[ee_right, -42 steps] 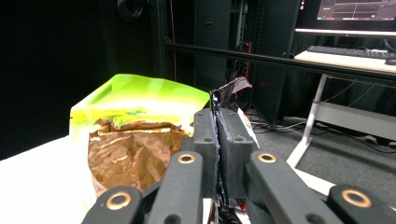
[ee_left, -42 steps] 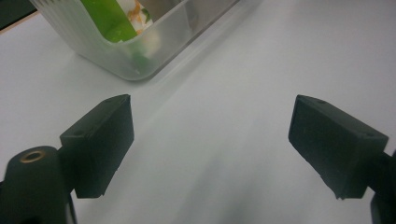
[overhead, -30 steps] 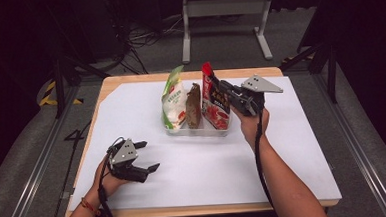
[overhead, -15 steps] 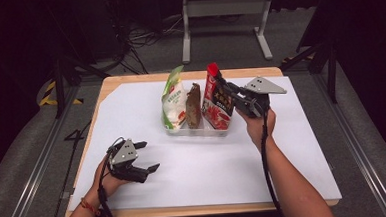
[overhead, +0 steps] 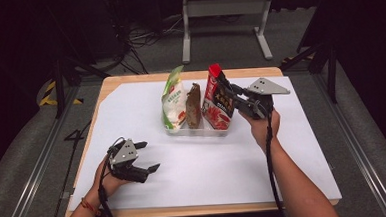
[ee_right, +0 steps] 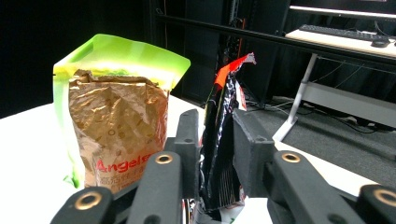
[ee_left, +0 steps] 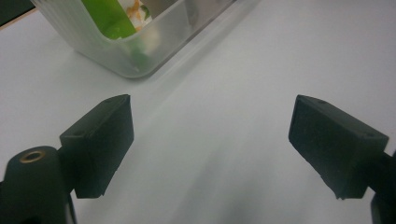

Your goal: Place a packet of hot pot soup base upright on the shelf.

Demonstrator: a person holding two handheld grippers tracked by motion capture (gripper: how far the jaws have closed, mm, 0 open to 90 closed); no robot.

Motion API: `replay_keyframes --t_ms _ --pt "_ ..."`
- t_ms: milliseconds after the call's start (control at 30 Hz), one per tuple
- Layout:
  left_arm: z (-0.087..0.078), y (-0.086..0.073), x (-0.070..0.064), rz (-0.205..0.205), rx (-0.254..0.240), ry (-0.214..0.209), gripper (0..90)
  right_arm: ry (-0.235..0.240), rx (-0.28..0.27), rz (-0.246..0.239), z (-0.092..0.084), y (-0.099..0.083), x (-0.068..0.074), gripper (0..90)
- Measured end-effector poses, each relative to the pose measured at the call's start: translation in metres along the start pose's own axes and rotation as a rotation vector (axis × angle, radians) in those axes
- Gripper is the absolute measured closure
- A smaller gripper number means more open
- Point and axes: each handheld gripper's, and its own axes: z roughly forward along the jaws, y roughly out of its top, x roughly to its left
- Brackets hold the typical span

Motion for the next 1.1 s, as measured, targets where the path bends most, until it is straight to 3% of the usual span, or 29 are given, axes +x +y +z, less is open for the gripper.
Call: replay_keyframes --t_ms 333,467,667,1100 --pt "0.001 0.0 -0.002 0.006 -0.003 0.005 14.8 0.007 0.045 -0.021 -0.006 0.004 -0.003 63.6" --pt "0.001 0.0 -0.002 0.006 -0.005 0.009 14.8 0.001 0.055 -0.026 -0.01 0.005 -0.004 53.0" --pt "0.002 0.001 -0.003 0.018 0.01 0.005 15.1 0.006 0.069 -0.042 -0.015 0.006 -0.006 45.6" --pt "0.001 0.0 -0.003 0.018 0.013 0.009 14.9 0.016 0.104 -0.059 -0.028 0.005 -0.006 37.1"
